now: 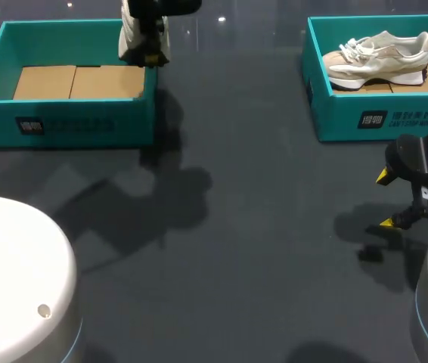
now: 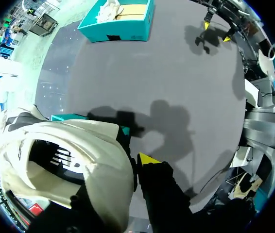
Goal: Take the shoe out of the shoebox, open the shoe tongue, remove and reinsert the insole, then place the shoe into the shoebox
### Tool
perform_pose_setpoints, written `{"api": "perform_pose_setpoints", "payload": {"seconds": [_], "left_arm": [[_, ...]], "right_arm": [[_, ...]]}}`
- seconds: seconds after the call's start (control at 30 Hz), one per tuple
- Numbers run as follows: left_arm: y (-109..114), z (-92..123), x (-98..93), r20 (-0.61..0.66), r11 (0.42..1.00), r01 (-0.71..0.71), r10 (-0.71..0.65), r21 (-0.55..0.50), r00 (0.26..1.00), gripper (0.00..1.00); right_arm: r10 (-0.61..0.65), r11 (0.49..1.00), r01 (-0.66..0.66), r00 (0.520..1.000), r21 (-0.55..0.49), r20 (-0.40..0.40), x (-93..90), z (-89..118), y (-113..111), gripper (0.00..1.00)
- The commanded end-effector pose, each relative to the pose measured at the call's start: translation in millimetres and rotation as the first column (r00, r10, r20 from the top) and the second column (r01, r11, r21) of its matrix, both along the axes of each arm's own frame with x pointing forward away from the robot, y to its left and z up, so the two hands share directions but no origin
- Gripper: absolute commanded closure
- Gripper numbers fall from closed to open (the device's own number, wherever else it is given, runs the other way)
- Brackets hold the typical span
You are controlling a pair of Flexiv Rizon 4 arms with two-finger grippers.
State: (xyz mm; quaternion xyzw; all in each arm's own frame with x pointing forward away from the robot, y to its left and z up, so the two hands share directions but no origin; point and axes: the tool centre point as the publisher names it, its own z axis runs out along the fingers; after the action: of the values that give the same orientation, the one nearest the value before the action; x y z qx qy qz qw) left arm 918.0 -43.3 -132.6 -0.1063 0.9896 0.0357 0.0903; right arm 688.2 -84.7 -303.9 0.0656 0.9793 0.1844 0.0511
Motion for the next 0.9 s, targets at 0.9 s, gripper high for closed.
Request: {"api": "perform_pose_setpoints", "payload": {"seconds": [0.9], "left_arm": [[139, -8, 161.6, -0.047, 1.000, -0.024, 0.023, -0.011, 0.999, 1.00]], "right_arm": [[-0.001, 1.000, 0.001, 1.000, -0.002, 0.002, -2.0, 0, 0, 0.00]]}}
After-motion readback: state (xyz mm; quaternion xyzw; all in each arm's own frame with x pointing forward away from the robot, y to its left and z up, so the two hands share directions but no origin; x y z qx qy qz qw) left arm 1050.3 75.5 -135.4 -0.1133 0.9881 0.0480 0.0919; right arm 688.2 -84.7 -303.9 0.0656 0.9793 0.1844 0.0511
